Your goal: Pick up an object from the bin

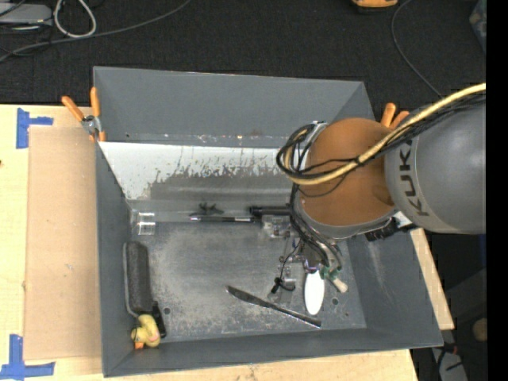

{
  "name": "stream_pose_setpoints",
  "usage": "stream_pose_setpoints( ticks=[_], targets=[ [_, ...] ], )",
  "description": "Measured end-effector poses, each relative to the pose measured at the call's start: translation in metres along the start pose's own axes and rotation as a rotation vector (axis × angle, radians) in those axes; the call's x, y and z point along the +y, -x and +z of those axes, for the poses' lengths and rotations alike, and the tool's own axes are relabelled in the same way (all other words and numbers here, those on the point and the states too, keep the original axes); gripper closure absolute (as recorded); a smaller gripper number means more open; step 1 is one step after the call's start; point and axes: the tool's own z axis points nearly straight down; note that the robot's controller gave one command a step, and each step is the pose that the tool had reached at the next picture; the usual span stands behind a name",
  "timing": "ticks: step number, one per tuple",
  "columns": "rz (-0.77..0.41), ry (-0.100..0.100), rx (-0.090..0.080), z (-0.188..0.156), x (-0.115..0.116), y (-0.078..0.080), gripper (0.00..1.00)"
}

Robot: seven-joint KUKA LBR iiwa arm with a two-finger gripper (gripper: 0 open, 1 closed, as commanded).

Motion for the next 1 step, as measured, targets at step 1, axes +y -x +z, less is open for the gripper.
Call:
stream_pose_setpoints(
  ticks=[1],
  targets=[
    [0.002, 0.000, -0.005, -0.0018, -0.0004, 0.0012, 0.00]
  ],
)
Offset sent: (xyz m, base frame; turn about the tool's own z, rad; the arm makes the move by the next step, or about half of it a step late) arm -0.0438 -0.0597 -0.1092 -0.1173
